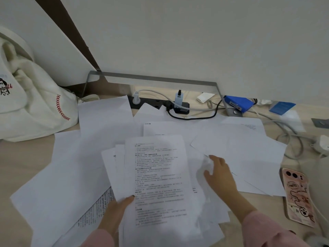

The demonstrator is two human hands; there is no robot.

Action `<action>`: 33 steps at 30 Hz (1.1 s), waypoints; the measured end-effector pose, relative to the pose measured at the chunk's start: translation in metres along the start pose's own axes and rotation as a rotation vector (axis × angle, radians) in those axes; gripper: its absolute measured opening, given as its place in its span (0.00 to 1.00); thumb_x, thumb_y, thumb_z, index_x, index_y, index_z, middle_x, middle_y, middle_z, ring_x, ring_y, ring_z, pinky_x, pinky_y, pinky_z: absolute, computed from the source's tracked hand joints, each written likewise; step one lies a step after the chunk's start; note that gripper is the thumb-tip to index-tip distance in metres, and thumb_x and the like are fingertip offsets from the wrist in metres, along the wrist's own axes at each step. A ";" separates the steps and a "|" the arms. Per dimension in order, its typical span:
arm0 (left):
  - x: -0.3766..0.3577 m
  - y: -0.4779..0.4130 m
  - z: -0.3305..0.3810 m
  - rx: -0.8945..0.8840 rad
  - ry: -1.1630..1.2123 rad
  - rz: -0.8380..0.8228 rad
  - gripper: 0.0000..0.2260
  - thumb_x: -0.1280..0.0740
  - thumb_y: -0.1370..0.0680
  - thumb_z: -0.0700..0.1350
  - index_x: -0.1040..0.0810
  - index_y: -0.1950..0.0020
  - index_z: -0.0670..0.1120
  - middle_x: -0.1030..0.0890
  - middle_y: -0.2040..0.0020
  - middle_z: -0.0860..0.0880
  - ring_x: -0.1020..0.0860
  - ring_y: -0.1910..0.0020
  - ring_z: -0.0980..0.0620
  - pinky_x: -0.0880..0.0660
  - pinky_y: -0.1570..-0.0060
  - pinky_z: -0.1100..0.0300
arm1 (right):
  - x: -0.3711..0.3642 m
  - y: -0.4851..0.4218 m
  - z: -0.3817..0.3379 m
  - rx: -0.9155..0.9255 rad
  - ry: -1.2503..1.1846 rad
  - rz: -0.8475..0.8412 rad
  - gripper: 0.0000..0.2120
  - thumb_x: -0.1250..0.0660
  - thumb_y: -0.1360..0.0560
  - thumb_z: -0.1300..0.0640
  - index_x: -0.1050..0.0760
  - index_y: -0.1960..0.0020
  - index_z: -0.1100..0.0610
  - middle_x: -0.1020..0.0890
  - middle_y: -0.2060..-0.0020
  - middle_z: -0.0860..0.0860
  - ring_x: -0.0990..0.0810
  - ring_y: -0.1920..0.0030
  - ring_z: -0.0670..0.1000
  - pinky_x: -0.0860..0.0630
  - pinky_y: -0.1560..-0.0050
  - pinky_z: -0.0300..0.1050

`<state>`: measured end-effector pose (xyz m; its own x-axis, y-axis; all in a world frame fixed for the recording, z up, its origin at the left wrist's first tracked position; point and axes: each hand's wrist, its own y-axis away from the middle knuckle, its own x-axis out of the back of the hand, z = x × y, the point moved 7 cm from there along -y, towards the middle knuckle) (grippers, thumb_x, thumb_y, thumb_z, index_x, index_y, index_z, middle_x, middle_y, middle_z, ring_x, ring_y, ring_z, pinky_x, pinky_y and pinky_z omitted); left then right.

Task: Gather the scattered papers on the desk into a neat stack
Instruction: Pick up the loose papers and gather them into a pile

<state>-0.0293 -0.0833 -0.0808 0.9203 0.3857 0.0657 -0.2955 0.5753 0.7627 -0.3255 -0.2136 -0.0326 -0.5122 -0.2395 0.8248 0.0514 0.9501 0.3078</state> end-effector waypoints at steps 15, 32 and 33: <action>-0.017 -0.002 0.018 -0.071 -0.056 0.079 0.04 0.33 0.25 0.39 0.22 0.51 0.44 0.19 0.60 0.48 0.22 0.58 0.47 0.28 0.57 0.58 | 0.023 -0.031 0.072 0.029 0.673 -0.017 0.21 0.45 0.23 0.62 0.42 0.31 0.56 0.28 0.42 0.55 0.25 0.44 0.52 0.26 0.53 0.40; -0.019 -0.005 0.013 -0.041 -0.099 0.074 0.06 0.33 0.25 0.39 0.22 0.49 0.42 0.19 0.57 0.47 0.22 0.52 0.43 0.28 0.44 0.51 | 0.061 -0.018 0.069 -0.160 -0.260 0.165 0.04 0.42 0.23 0.61 0.30 0.54 0.61 0.25 0.66 0.55 0.30 0.69 0.52 0.37 0.69 0.44; -0.020 -0.004 0.012 -0.042 -0.099 0.070 0.06 0.33 0.25 0.39 0.22 0.49 0.42 0.19 0.56 0.46 0.22 0.51 0.43 0.28 0.42 0.50 | 0.061 -0.016 0.063 -0.167 -0.360 0.118 0.05 0.42 0.23 0.61 0.30 0.54 0.61 0.25 0.66 0.55 0.30 0.69 0.52 0.36 0.68 0.44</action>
<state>-0.0433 -0.1023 -0.0772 0.9171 0.3543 0.1829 -0.3689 0.5802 0.7262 -0.4114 -0.2311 -0.0177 -0.7603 -0.0179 0.6494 0.2504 0.9143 0.3184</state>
